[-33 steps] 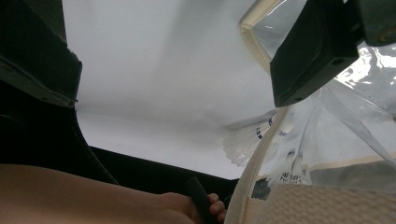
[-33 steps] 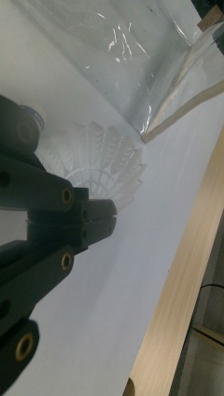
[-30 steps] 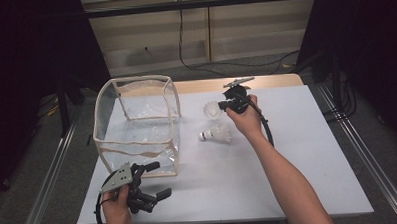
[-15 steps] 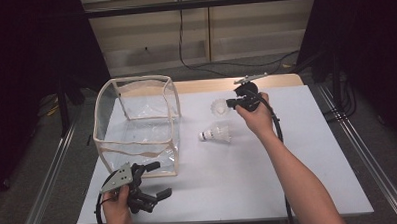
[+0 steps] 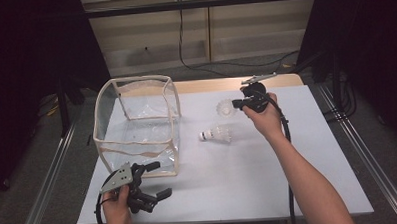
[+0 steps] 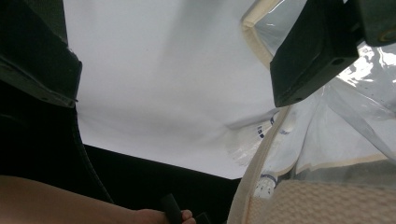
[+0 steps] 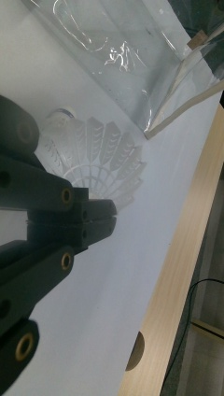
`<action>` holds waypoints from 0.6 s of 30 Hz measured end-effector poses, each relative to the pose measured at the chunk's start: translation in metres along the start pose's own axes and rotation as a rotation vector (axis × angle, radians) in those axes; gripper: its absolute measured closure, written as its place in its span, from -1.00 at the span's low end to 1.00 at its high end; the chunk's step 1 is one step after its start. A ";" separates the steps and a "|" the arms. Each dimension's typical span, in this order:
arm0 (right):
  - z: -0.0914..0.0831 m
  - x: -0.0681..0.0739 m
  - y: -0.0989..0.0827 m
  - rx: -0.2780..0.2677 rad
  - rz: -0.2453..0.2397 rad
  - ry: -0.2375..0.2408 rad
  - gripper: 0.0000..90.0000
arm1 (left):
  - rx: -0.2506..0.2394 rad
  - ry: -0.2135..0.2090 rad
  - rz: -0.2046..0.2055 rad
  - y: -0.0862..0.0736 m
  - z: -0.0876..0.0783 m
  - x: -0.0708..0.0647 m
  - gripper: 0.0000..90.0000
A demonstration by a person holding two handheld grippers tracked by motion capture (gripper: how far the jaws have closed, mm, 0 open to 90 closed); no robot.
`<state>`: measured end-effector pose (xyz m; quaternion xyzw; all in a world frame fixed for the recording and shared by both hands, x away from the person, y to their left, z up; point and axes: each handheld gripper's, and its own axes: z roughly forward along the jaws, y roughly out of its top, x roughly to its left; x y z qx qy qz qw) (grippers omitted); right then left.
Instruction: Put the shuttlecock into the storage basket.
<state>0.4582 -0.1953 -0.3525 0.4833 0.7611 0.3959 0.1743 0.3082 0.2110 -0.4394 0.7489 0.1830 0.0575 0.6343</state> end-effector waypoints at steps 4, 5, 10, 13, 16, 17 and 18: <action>-0.005 -0.002 -0.002 0.000 0.006 0.003 1.00 | -0.002 0.000 -0.002 0.000 0.000 0.000 -0.95; -0.006 -0.002 -0.003 -0.004 0.005 0.005 1.00 | -0.002 0.000 -0.001 0.000 0.000 0.000 -0.95; -0.010 -0.006 -0.008 0.001 0.015 0.010 1.00 | 0.003 -0.004 -0.006 0.000 0.001 -0.001 -0.95; -0.013 -0.008 -0.011 -0.002 0.017 0.011 1.00 | 0.005 -0.004 -0.001 0.000 0.001 -0.001 -0.95; -0.016 -0.010 -0.012 -0.006 0.023 0.012 1.00 | 0.002 -0.003 -0.006 0.000 0.001 -0.001 -0.95; -0.017 -0.011 -0.012 -0.006 0.025 0.011 1.00 | 0.002 -0.002 -0.005 0.000 0.001 -0.001 -0.95; -0.018 -0.012 -0.013 -0.008 0.022 0.010 1.00 | 0.002 -0.002 -0.005 0.000 0.001 -0.001 -0.95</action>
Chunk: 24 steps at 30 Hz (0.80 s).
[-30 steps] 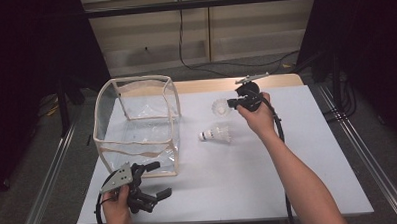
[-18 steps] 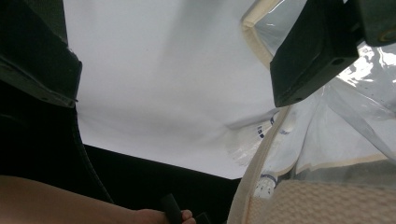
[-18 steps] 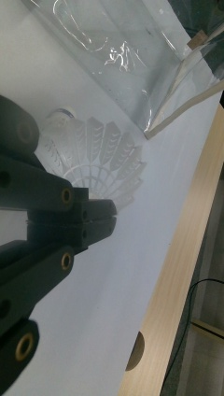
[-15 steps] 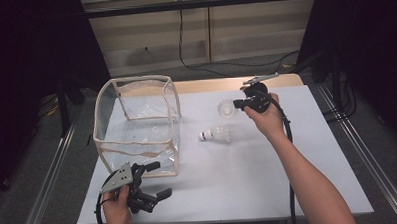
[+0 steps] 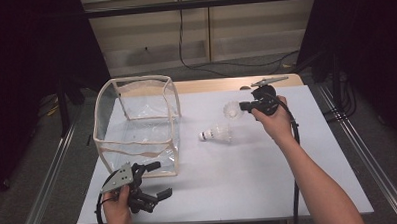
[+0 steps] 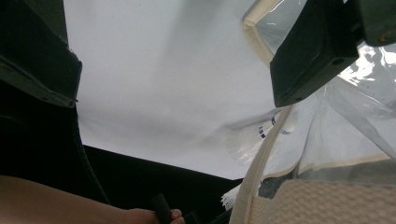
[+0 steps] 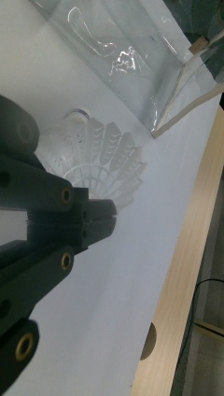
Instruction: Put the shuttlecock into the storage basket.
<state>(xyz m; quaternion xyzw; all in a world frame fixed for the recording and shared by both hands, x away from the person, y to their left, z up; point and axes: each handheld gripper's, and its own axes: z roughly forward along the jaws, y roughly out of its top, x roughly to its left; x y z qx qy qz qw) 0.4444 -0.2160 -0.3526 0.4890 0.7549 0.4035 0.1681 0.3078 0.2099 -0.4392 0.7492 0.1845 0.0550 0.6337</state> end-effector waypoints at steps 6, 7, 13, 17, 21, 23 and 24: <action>-0.006 -0.003 -0.004 -0.002 0.008 0.006 1.00 | 0.000 -0.001 0.005 0.000 0.000 0.000 -0.95; -0.006 -0.003 -0.005 -0.002 0.010 0.005 1.00 | 0.001 -0.001 0.002 0.000 0.000 0.000 -0.95; -0.009 -0.004 -0.012 0.005 0.007 0.017 1.00 | 0.004 -0.002 0.007 0.000 0.001 0.000 -0.95; -0.010 -0.004 -0.017 0.005 0.014 0.025 1.00 | 0.003 -0.002 0.006 0.000 0.001 0.000 -0.95; -0.011 -0.007 -0.022 0.003 0.021 0.032 1.00 | 0.000 -0.002 0.007 0.001 0.001 -0.001 -0.95; -0.011 -0.008 -0.024 0.004 0.028 0.033 1.00 | 0.001 -0.002 0.008 0.001 0.001 0.000 -0.95; -0.012 -0.009 -0.026 0.005 0.030 0.034 1.00 | 0.001 -0.002 0.006 0.001 0.001 -0.001 -0.95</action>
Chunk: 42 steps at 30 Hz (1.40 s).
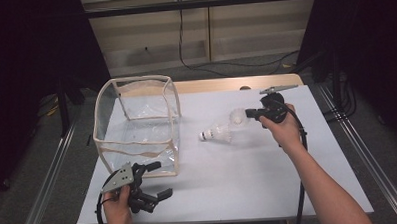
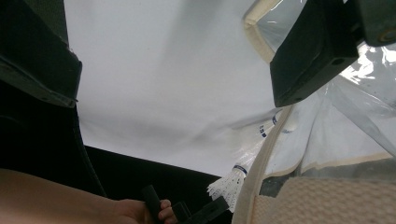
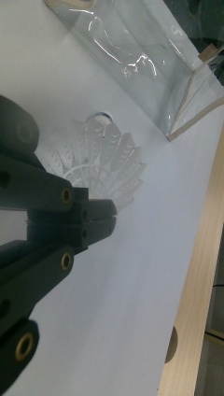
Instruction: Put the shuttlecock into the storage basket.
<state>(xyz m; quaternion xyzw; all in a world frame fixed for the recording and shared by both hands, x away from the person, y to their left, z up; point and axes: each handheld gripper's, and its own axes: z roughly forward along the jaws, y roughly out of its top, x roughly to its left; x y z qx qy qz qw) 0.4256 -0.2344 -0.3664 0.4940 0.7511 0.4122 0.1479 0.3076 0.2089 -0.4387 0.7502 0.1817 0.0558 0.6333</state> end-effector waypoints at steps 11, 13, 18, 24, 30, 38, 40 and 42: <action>-0.007 -0.005 -0.004 -0.011 0.010 0.003 1.00 | 0.004 0.000 0.003 0.000 0.000 0.000 -0.95; -0.007 -0.005 -0.005 -0.008 0.009 0.005 1.00 | 0.005 0.001 0.003 0.000 0.000 0.000 -0.95; -0.008 -0.005 -0.008 -0.001 0.009 0.007 1.00 | 0.001 0.001 0.002 0.000 0.000 0.000 -0.95; -0.009 -0.006 -0.012 0.010 0.007 0.012 1.00 | 0.001 -0.002 0.000 0.000 0.001 0.000 -0.95; -0.007 -0.007 -0.019 0.018 0.011 0.019 1.00 | -0.003 -0.001 0.006 0.000 0.000 0.000 -0.95; -0.004 -0.007 -0.026 0.032 0.009 0.026 1.00 | -0.002 -0.001 0.007 0.001 0.000 0.000 -0.95; -0.004 -0.007 -0.028 0.036 0.011 0.030 1.00 | -0.002 0.000 0.008 0.001 0.000 0.000 -0.95; -0.003 -0.006 -0.030 0.037 0.013 0.033 1.00 | -0.002 0.000 0.007 0.001 0.000 0.000 -0.95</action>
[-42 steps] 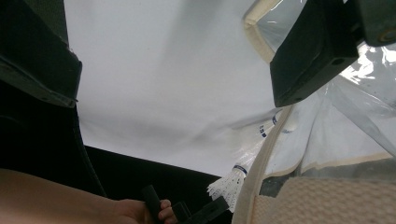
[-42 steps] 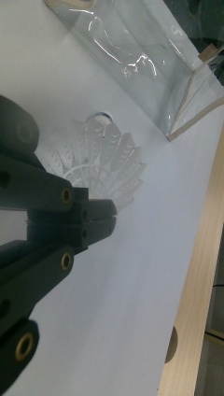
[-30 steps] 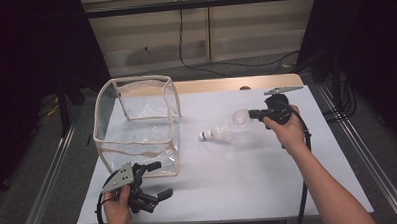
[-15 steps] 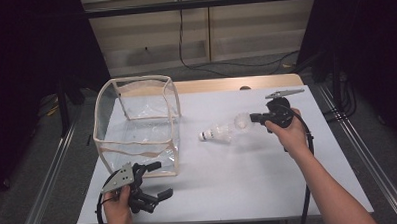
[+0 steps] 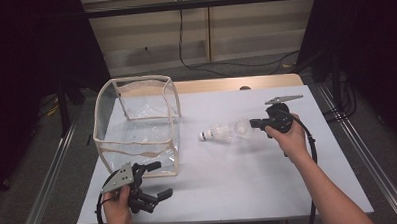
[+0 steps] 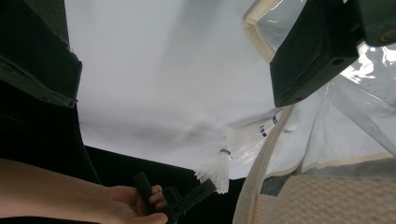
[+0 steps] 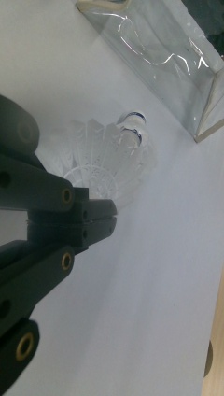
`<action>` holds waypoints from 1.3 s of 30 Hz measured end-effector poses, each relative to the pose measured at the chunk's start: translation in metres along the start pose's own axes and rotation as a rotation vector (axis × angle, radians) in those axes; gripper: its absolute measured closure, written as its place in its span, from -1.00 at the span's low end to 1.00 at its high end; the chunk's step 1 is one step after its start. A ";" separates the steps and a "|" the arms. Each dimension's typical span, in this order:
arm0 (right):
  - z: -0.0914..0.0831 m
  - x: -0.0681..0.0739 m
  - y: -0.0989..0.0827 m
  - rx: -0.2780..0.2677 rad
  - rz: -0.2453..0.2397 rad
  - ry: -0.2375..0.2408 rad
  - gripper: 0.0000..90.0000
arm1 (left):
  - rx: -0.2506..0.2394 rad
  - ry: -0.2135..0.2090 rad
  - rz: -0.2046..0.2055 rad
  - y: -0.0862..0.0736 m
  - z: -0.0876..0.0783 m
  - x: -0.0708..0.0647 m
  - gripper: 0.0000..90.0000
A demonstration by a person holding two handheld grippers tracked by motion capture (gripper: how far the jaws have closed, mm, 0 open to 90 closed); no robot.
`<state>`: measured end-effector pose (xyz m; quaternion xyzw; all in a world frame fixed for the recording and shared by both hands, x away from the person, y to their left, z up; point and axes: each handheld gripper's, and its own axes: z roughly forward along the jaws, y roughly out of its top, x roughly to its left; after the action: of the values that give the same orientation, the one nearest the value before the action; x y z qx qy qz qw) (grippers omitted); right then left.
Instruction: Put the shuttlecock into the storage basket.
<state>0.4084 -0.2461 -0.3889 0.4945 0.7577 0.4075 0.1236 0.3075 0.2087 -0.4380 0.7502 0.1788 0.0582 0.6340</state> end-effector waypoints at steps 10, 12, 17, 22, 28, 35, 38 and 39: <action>0.005 0.002 -0.005 0.016 0.000 0.007 1.00 | 0.000 -0.001 -0.001 0.000 0.000 0.000 -0.95; 0.006 0.001 -0.006 0.015 -0.004 0.005 1.00 | 0.000 -0.001 0.000 0.000 0.000 0.000 -0.95; 0.007 0.001 -0.008 0.020 0.000 0.005 1.00 | -0.001 0.000 -0.001 0.000 0.000 0.000 -0.95; 0.010 0.001 -0.010 0.023 0.003 0.012 1.00 | 0.001 -0.002 -0.005 0.000 0.001 0.000 -0.95; 0.010 0.000 -0.010 0.020 0.013 0.018 1.00 | 0.001 -0.005 -0.007 -0.001 0.001 0.000 -0.95; 0.010 -0.004 -0.010 0.019 0.020 -0.001 1.00 | 0.002 -0.006 -0.005 -0.001 0.001 0.000 -0.95; 0.010 -0.007 -0.011 0.023 0.016 -0.018 0.94 | 0.004 -0.005 -0.006 -0.001 0.001 0.000 -0.95; 0.010 -0.008 -0.012 0.027 0.019 -0.025 0.93 | 0.004 -0.007 -0.006 -0.001 0.001 0.000 -0.95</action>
<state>0.4106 -0.2503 -0.4059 0.5081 0.7569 0.3923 0.1226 0.3076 0.2078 -0.4391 0.7512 0.1791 0.0533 0.6331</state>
